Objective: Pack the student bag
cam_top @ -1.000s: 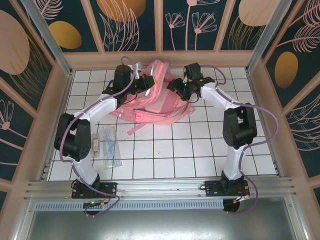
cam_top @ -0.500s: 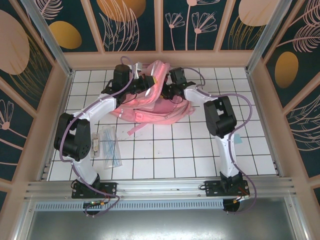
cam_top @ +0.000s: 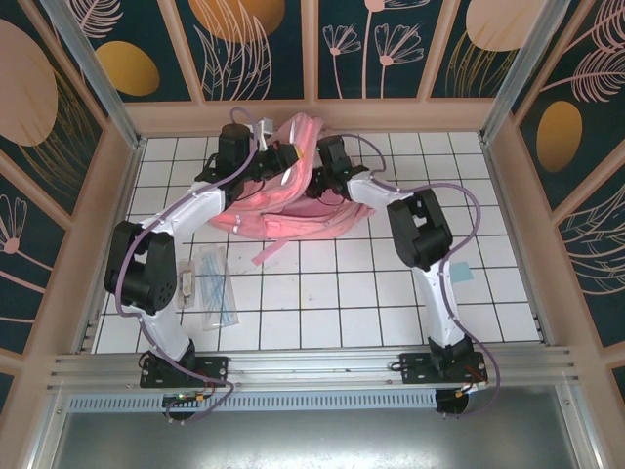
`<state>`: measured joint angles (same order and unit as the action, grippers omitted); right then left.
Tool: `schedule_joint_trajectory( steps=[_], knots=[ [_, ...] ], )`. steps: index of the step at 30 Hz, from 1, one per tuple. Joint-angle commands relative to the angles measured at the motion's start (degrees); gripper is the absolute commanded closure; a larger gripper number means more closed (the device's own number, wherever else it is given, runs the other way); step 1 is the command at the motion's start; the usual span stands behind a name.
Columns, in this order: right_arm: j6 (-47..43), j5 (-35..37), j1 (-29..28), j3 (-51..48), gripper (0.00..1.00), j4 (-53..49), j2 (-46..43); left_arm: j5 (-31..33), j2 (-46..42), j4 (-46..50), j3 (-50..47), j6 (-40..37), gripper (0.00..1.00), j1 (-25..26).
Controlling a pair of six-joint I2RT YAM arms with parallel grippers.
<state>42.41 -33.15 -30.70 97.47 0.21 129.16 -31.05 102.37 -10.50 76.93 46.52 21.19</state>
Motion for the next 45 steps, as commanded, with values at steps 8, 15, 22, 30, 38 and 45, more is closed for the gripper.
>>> schedule_joint_trajectory(
  steps=[8, 15, 22, 30, 38, 45],
  knots=[
    [-11.66, 7.40, 2.67, -25.19, 0.25, -12.08, -29.97, -1.63, 3.04, -9.35, 7.62, 1.68, 1.00, 0.96],
    [-15.61, 10.78, -10.27, -34.30, 0.29, -15.36, -38.03, -3.29, 5.89, -7.52, 10.94, 1.14, 1.00, 0.96],
    [-20.00, 17.90, -26.27, -27.74, 0.29, -9.42, -28.27, -5.54, 6.73, -3.39, 12.76, -2.60, 1.00, 0.84],
    [-29.99, 33.02, -36.60, -11.47, 0.26, -14.38, -10.79, -14.70, 7.06, -2.46, 14.22, -2.87, 1.00, -2.07],
    [-30.36, 42.00, -38.86, 8.45, 0.23, -19.52, 4.59, -17.89, 5.46, 0.92, 13.99, -5.48, 1.00, -3.11],
    [-26.34, 48.49, -37.71, 32.81, 0.22, -33.49, 20.49, -18.44, 4.97, 0.94, 14.27, -5.08, 1.00, -3.10]
  ],
)
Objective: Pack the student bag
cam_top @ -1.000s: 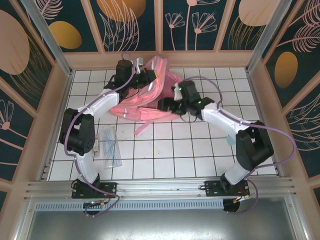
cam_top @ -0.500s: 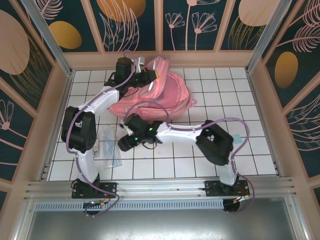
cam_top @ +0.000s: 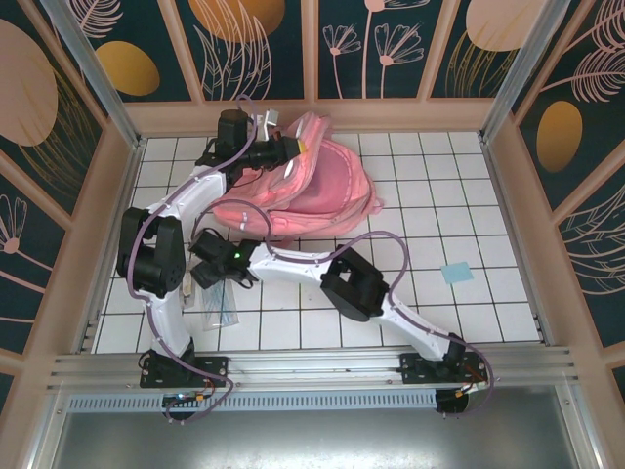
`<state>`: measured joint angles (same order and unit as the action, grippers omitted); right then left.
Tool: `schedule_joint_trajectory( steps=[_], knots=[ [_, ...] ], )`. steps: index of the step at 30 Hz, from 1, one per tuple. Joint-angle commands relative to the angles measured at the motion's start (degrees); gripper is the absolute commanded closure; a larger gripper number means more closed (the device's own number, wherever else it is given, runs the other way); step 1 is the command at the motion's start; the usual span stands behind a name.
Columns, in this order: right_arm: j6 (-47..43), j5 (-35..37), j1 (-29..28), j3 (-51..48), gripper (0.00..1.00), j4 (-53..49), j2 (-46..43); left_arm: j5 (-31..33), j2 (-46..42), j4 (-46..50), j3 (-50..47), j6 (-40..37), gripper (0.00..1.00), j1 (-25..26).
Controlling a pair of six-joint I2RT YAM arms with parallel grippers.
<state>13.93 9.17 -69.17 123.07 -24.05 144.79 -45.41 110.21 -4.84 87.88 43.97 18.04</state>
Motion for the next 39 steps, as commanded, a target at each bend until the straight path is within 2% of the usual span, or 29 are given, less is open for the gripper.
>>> schedule_joint_trajectory(
  steps=[1, 6, 8, 10, 13, 16, 18, 22, 28, 32, 36, 37, 39],
  knots=[
    [2.52, 6.99, 0.91, 9.25, 0.22, -10.46, 6.03, -4.08, -3.05, -4.74, 3.33, -2.61, 1.00, 0.04],
    [4.08, 7.59, 1.79, 10.26, 0.23, -12.12, 7.61, -4.02, -3.44, -4.74, 3.69, -2.61, 1.00, -0.01],
    [4.09, 7.03, 2.01, 9.37, 0.28, -12.05, 7.70, -4.06, -3.47, -4.69, 4.11, -2.53, 1.00, 0.02],
    [3.66, 6.89, 1.94, 8.54, 0.39, -12.06, 7.70, -4.14, -3.36, -4.74, 4.33, -2.53, 1.00, 0.05],
    [3.29, 7.57, 2.01, 7.16, 0.60, -12.29, 7.62, -4.00, -3.36, -4.83, 4.54, -2.39, 1.00, -0.02],
    [3.35, 7.89, 2.27, 4.73, 0.82, -12.21, 6.89, -3.99, -3.56, -5.22, 4.45, -2.08, 1.00, 0.06],
    [3.64, 7.80, 2.69, 2.16, 1.00, -11.50, 5.44, -3.83, -3.59, -5.33, 4.27, -2.07, 1.00, 0.03],
    [1.16, 5.71, 3.14, -7.52, 1.00, -5.34, -1.16, -3.55, -3.43, -5.57, 4.25, -1.70, 1.00, 0.06],
    [-3.80, 6.00, 5.40, -30.00, 1.00, 0.44, -14.14, -3.53, -3.59, -5.78, 4.27, -1.42, 1.00, 0.06],
    [-2.76, 5.95, 9.04, -45.16, 1.00, 2.01, -22.48, -3.17, -3.52, -6.29, 4.25, -0.99, 1.00, 0.05],
    [0.33, 5.85, 12.36, -54.10, 1.00, 1.64, -27.98, -2.87, -3.00, -6.84, 4.54, -0.20, 1.00, -0.02],
    [1.12, 6.27, 12.69, -55.57, 0.98, 1.35, -29.22, -2.88, -2.92, -6.93, 4.59, -0.05, 1.00, 0.01],
    [2.99, 7.37, 12.91, -56.39, 0.83, -0.36, -31.01, -2.71, -2.71, -7.00, 4.85, 0.14, 1.00, 0.02]
  ],
)
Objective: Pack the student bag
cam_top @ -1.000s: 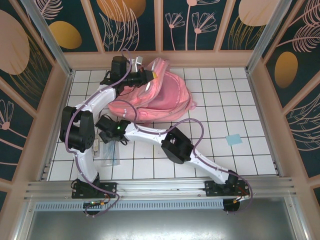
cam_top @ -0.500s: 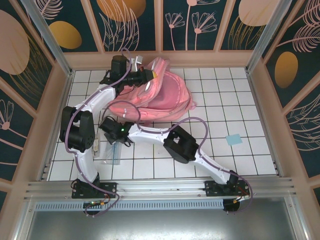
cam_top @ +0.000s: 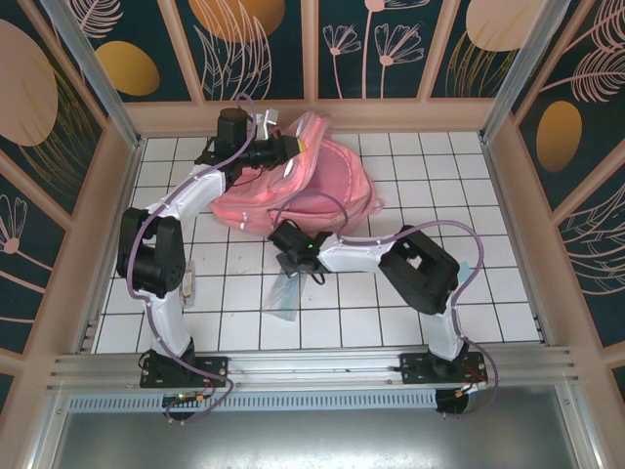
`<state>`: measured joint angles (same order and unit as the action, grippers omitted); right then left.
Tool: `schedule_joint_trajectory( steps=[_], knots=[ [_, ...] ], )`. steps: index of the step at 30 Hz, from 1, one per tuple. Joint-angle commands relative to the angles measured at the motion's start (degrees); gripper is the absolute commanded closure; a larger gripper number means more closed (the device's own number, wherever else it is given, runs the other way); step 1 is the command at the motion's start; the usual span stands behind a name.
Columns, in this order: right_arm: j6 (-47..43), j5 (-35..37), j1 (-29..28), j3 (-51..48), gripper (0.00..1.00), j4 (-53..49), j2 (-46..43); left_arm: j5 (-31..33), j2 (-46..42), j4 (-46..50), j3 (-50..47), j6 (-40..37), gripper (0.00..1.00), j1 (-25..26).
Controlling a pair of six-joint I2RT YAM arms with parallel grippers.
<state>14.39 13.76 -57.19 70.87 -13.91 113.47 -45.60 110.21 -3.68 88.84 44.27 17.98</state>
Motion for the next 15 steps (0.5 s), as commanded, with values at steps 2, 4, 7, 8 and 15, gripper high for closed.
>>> schedule_joint_trajectory(
  steps=[2, 4, 7, 8, 15],
  knots=[
    [5.65, 2.80, 0.95, -1.56, 0.62, -14.82, -0.60, -2.49, -2.48, -8.09, 4.26, -0.06, 1.00, 0.05],
    [10.24, 2.24, 0.85, 1.95, 0.51, -19.31, -1.20, -2.31, -2.49, -7.91, 4.41, -0.01, 1.00, 0.12],
    [17.48, -1.04, 0.77, 5.81, 0.26, -24.52, -1.73, -2.08, -2.65, -8.00, 4.33, -0.01, 1.00, 0.04],
    [20.02, -2.26, 0.76, 6.54, 0.13, -26.08, -1.64, -2.01, -2.75, -8.16, 4.26, 0.00, 1.00, 0.06],
    [28.49, -6.73, -1.06, 4.74, 0.01, -26.86, -3.70, -2.12, -3.09, -9.01, 3.93, -0.15, 1.00, 0.09]
  ],
)
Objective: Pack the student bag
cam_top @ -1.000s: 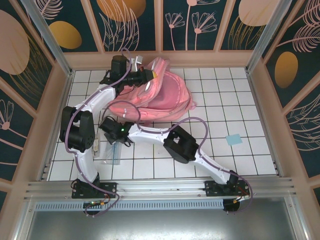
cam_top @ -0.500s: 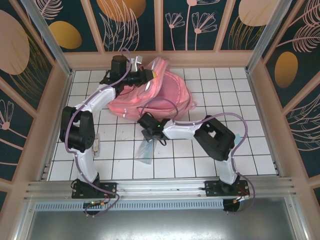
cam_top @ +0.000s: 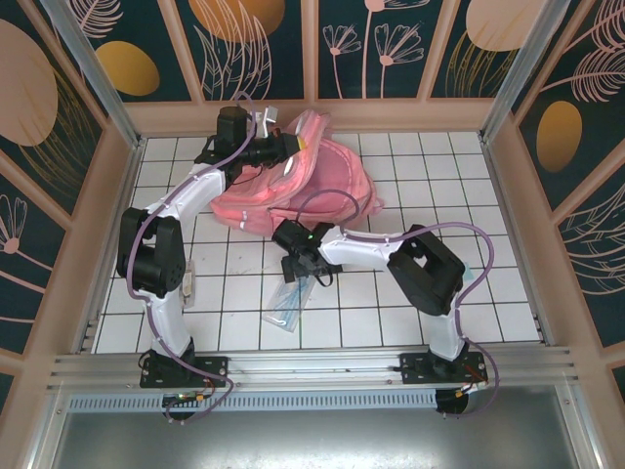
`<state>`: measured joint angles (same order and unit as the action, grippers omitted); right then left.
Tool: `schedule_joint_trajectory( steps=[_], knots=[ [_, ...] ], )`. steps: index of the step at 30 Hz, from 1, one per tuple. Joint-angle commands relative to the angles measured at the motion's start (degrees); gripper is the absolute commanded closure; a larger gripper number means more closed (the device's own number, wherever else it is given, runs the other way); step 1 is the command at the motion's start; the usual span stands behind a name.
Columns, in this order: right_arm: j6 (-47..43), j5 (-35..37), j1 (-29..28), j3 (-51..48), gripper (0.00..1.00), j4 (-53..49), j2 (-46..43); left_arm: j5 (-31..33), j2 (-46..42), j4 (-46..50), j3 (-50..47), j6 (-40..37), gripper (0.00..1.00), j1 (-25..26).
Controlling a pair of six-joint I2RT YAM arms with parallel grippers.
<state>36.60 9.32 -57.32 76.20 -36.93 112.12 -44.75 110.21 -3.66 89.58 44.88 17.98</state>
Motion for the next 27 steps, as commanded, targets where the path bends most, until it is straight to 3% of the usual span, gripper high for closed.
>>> schedule_joint_trajectory(
  steps=[1, 6, 16, 24, 27],
  knots=[
    [6.43, -3.61, -0.82, -1.00, 0.01, -2.71, -2.38, -2.90, -3.14, -9.21, 3.19, -0.61, 1.00, 0.04],
    [6.35, -8.00, -0.91, -0.10, 0.01, 1.80, 1.49, -3.04, -3.62, -9.41, 3.09, -0.58, 1.00, 0.05],
    [3.50, 0.07, -3.11, 13.34, 0.01, -1.83, 12.81, -2.46, -4.83, -8.95, 2.66, -0.89, 1.00, 0.07],
    [-0.39, -2.20, -2.63, 15.40, 0.01, 2.98, 13.45, -2.32, -4.31, -8.08, 3.36, -1.16, 1.00, 0.08],
    [-1.35, -3.61, -2.71, 15.56, 0.12, 4.61, 13.38, -2.10, -4.22, -7.94, 3.67, -1.18, 1.00, 0.12]
  ],
)
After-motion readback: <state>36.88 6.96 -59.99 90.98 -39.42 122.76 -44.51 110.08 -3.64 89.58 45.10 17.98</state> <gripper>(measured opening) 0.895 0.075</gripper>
